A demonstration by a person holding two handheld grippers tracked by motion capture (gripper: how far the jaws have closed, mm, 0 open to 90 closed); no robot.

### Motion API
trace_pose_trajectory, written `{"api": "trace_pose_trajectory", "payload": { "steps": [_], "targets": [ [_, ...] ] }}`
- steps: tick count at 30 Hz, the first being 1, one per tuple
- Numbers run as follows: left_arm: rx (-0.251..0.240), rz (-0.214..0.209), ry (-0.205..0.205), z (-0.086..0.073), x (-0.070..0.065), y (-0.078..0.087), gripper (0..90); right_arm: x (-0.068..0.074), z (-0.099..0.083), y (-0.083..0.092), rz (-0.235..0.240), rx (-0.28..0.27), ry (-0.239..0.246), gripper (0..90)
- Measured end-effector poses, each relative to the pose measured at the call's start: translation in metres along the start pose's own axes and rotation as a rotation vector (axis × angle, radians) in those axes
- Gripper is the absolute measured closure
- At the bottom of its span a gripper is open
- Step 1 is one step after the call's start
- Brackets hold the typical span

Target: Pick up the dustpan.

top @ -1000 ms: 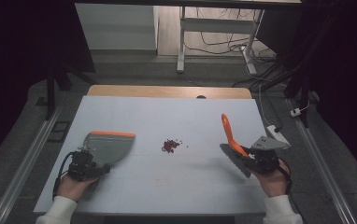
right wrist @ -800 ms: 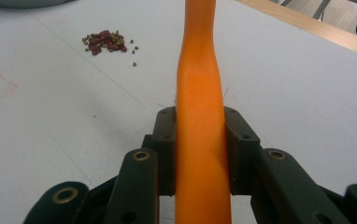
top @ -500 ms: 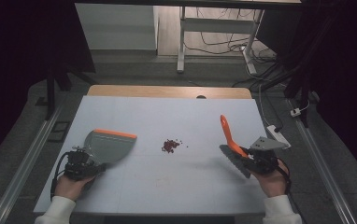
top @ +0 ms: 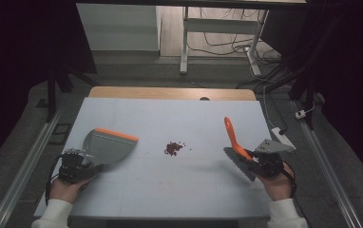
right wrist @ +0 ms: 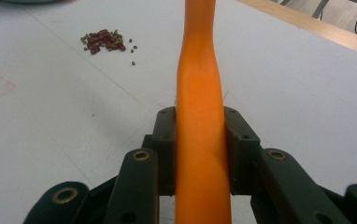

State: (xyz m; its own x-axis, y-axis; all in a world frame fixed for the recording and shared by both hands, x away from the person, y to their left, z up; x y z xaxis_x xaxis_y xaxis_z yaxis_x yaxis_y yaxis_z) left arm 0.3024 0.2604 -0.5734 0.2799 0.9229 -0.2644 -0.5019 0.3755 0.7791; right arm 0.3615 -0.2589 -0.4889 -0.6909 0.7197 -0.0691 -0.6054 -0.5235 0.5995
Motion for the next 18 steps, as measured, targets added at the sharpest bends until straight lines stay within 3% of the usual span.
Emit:
{"api": "trace_pose_trajectory", "payload": {
  "steps": [13, 15, 18],
  "targets": [
    [-0.073, -0.039, -0.049, 0.004, 0.003, 0.008, 62.2, 0.0, 0.0, -0.002, -0.006, 0.004, 0.007, 69.6],
    [-0.114, -0.034, -0.058, 0.007, 0.005, 0.014, 62.2, 0.0, 0.0, -0.002, -0.007, 0.003, 0.006, 69.6],
    [-0.137, -0.039, -0.062, 0.008, 0.007, 0.016, 62.2, 0.002, 0.0, -0.003, -0.005, 0.006, 0.009, 69.7]
  ]
}}
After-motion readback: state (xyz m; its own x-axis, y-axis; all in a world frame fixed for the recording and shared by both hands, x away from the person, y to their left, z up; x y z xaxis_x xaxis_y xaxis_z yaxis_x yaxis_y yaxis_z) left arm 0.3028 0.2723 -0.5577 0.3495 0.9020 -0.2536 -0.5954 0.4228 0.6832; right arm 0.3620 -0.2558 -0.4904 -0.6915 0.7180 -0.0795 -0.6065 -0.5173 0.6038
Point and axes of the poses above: each handheld gripper's, and its own axes: y roughly backward along the jaws, z roughly out of its top, x roughly to its left, the point moved 7 cm from there along -y, roughly forward along the jaws, and after that the axes turned 2 degrees about -y, right-handed, at the moved point
